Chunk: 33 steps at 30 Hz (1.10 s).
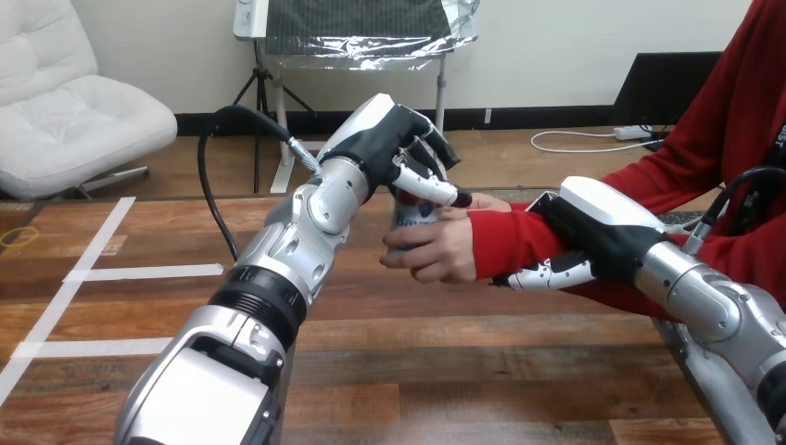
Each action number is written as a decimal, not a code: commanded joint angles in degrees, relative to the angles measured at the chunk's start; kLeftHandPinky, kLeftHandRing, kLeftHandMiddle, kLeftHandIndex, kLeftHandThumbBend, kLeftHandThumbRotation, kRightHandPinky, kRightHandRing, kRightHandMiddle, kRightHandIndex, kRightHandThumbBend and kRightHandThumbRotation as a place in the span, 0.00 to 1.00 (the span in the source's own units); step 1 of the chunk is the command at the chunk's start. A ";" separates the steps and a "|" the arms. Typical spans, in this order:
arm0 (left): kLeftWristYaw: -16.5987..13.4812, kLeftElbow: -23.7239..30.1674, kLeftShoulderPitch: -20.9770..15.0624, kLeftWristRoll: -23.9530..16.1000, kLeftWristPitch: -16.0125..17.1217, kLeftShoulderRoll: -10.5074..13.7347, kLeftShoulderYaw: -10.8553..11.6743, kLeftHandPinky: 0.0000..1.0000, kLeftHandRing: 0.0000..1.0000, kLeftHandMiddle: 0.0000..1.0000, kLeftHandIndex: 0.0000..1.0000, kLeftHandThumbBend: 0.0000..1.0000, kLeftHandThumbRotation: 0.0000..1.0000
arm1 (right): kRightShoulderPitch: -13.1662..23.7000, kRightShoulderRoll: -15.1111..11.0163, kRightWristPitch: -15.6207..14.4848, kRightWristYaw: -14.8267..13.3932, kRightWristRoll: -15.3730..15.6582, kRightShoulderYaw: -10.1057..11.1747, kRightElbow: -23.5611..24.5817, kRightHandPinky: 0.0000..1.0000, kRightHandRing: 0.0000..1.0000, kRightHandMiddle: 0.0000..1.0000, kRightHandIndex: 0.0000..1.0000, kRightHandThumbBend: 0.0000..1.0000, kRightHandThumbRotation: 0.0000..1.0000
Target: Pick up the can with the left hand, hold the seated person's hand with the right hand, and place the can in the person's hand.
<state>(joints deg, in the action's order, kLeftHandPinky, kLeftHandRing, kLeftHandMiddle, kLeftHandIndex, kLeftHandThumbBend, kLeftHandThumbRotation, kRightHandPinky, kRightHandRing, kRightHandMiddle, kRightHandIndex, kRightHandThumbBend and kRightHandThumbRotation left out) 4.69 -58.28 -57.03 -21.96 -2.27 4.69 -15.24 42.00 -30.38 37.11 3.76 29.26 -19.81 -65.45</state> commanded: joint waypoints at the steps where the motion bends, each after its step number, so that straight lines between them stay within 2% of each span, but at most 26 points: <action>1: -0.07 3.97 -2.15 1.66 0.60 0.41 1.65 0.56 0.66 0.70 0.68 0.71 0.19 | 4.37 3.43 2.14 -0.38 -1.80 1.14 4.01 0.20 0.23 0.28 0.28 0.58 0.47; 6: 0.07 5.43 -0.64 3.39 1.13 0.82 3.01 0.59 0.71 0.75 0.73 0.73 0.39 | 4.24 3.22 1.93 -0.69 -1.52 1.02 4.30 0.21 0.24 0.30 0.30 0.59 0.50; 15: -0.87 8.70 2.81 6.14 2.84 1.56 5.30 0.66 0.76 0.80 0.78 0.74 0.60 | 3.87 2.95 1.72 -0.04 -1.96 1.27 4.74 0.24 0.27 0.32 0.33 0.61 0.58; 27: -2.29 13.95 7.76 7.09 4.40 2.99 7.35 0.70 0.80 0.84 0.82 0.72 0.71 | 3.28 2.58 2.31 0.69 -2.63 1.54 4.89 0.27 0.31 0.36 0.38 0.70 0.70; 33: -3.50 17.86 10.88 6.76 4.83 3.89 7.91 0.69 0.79 0.84 0.82 0.73 0.76 | 3.04 2.34 1.81 2.54 -3.41 1.70 5.20 0.30 0.33 0.39 0.41 0.78 0.76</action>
<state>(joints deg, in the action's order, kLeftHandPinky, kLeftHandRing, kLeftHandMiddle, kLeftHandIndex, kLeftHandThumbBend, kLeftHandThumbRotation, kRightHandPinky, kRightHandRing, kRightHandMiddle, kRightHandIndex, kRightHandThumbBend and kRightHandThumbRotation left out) 2.97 -45.28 -48.18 -15.75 1.31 5.84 -9.42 42.00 -30.98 37.12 5.10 28.16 -19.52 -64.11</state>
